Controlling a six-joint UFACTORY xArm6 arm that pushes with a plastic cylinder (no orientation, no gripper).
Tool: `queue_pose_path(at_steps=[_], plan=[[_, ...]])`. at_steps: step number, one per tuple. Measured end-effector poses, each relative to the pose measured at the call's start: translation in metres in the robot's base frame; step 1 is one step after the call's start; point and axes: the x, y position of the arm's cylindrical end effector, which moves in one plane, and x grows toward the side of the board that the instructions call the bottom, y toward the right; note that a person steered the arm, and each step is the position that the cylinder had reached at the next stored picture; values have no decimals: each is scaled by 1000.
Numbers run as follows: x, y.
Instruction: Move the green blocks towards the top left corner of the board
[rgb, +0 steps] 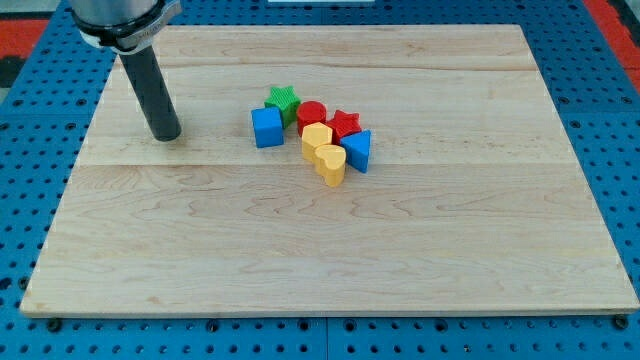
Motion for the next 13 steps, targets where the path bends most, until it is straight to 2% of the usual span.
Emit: queue_pose_path(at_steps=[1,2,5,7,9,13], plan=[[19,-3],[6,-16],[-96,-16],[-146,0],[-149,32],[-132,143]])
